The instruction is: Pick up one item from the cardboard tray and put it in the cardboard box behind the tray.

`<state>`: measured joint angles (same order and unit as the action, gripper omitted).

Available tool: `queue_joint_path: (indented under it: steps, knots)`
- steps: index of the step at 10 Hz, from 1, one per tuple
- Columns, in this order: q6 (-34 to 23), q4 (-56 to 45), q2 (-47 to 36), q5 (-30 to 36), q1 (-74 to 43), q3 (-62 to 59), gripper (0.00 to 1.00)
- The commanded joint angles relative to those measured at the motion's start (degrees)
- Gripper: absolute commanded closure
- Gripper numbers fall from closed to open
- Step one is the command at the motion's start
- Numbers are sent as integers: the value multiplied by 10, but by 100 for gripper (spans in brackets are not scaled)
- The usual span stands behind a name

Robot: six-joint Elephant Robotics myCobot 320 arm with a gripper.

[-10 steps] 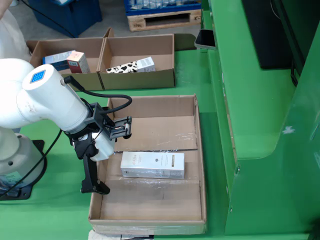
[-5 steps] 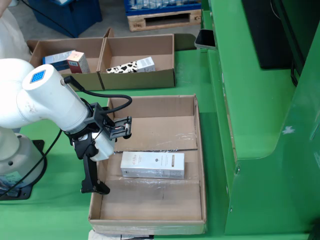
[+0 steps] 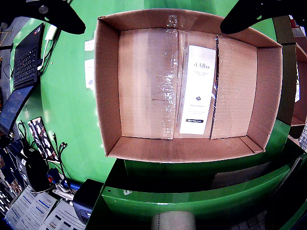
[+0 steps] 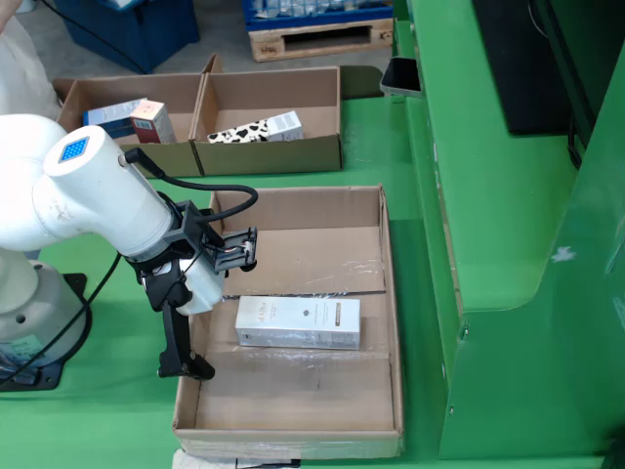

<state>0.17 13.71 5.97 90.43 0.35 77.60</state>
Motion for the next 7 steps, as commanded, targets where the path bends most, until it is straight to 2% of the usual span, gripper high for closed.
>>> queue_joint_path:
  steps: [1, 7]
  knots:
    - [0, 7, -11, -1, -3, -13, 0]
    - [0, 6, -4, 0, -2, -22, 0]
